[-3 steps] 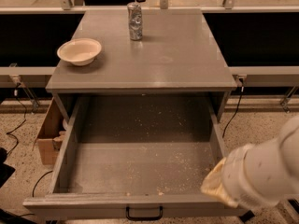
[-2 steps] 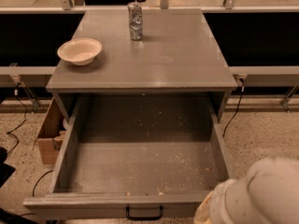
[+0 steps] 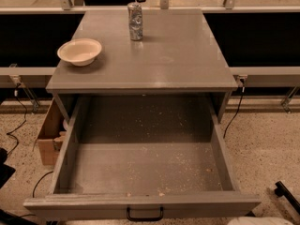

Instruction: Close top drawer

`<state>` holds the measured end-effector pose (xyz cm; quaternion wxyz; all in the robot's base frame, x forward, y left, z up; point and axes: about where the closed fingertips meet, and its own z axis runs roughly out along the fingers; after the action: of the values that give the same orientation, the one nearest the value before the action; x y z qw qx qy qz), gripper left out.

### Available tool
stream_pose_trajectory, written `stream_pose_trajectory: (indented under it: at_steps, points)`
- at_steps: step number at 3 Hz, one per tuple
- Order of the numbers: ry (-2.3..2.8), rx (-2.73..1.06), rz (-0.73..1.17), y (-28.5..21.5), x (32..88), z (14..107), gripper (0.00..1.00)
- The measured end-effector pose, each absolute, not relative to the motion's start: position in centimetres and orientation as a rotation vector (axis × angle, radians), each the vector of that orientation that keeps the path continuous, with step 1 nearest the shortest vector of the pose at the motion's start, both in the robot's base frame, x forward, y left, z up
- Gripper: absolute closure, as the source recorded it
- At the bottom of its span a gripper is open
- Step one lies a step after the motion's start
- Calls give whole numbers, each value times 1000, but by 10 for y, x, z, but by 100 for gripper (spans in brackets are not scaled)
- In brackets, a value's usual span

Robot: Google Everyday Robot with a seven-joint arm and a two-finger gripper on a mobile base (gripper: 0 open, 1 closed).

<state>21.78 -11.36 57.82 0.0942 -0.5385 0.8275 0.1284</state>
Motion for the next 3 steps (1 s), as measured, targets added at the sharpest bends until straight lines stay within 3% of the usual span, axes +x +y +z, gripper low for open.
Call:
stream_pose_trajectory:
  at_steps: [3]
  points:
    - [2316, -1585, 233, -139, 320, 529, 100]
